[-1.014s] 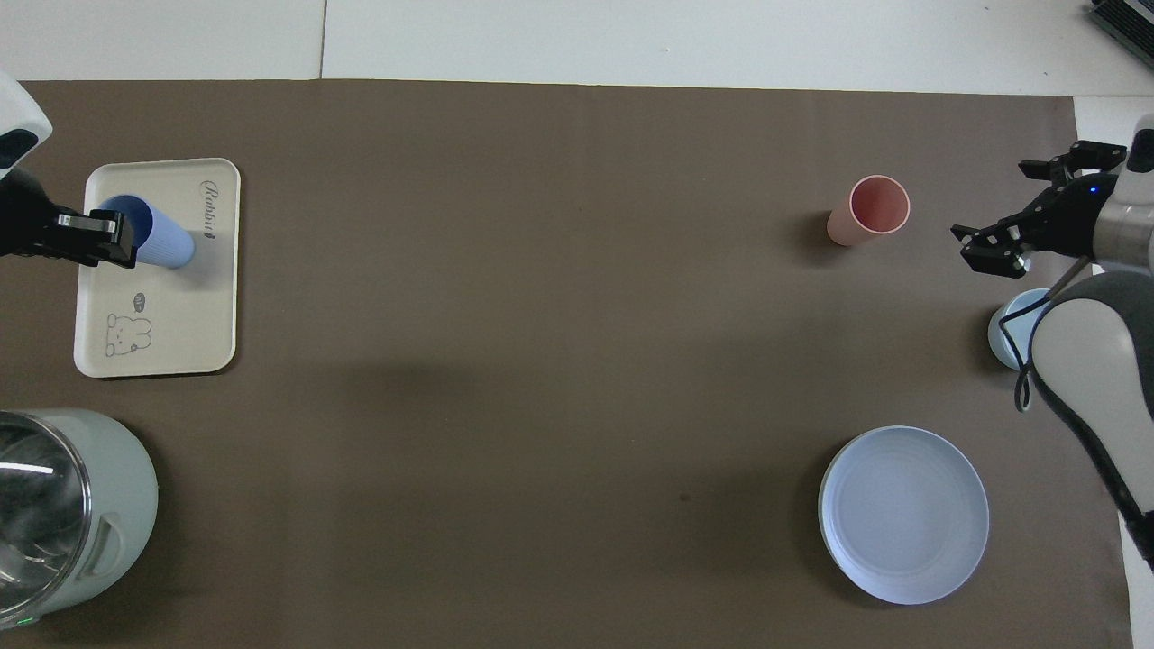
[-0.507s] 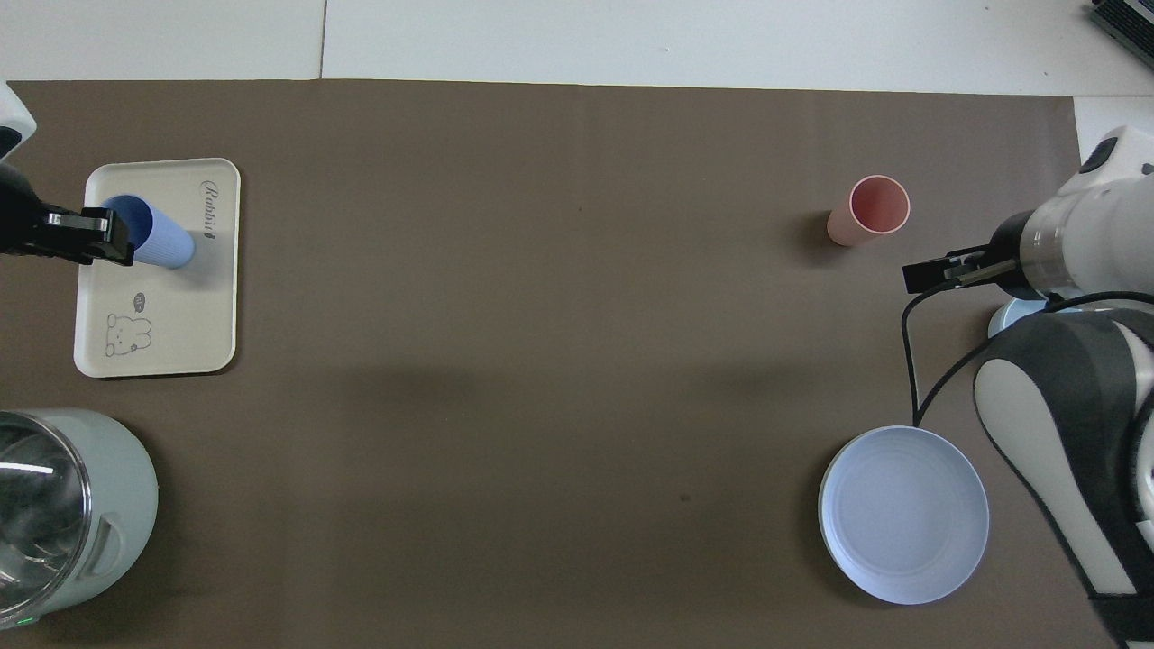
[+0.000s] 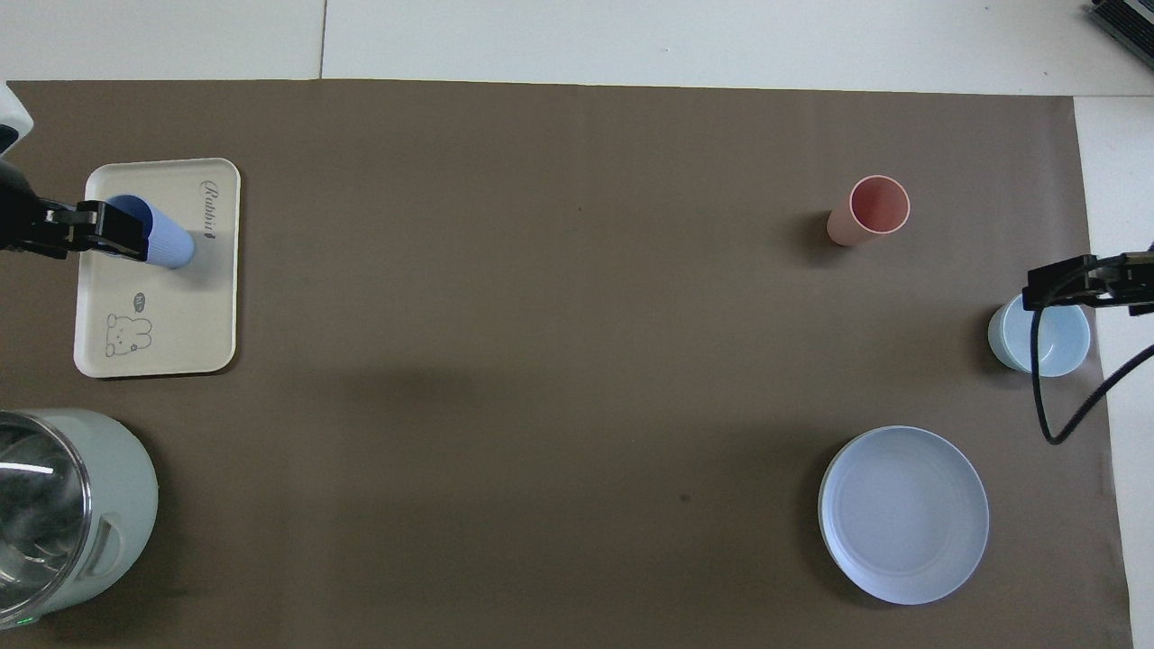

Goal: Place cup on tray

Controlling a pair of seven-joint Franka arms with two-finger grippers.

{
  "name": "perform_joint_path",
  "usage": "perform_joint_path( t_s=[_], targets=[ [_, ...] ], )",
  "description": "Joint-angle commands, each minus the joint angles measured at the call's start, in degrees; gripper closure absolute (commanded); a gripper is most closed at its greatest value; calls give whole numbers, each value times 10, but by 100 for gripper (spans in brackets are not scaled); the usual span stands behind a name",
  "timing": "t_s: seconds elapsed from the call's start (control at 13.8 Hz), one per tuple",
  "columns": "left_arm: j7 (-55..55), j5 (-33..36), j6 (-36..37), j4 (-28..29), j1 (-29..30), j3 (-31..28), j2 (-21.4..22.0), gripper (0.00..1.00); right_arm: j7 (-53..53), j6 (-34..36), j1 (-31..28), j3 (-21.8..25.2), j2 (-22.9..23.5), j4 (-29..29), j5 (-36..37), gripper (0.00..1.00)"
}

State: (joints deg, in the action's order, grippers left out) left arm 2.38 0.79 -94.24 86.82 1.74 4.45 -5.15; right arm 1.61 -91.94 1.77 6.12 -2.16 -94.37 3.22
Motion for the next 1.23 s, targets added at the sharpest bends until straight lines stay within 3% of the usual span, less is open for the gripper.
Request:
perform_joint_path(
  t_s=[0.0,0.51,0.72,1.16],
  targets=[
    [0,-5,-15,23,-5,-7,17,0,36,33,-4,-5,7,29,-13,0],
    [-2,-5,-11,23,-5,-7,18,0,20,33,3,-11,-5,7,-11,0],
    [-5,0,-8,19,-5,-8,18,0,30,90,2,-28,7,65,-22,0],
    [-3,5,32,14,-2,-12,38,0,30,76,2,-28,15,63,-15,0]
  ],
)
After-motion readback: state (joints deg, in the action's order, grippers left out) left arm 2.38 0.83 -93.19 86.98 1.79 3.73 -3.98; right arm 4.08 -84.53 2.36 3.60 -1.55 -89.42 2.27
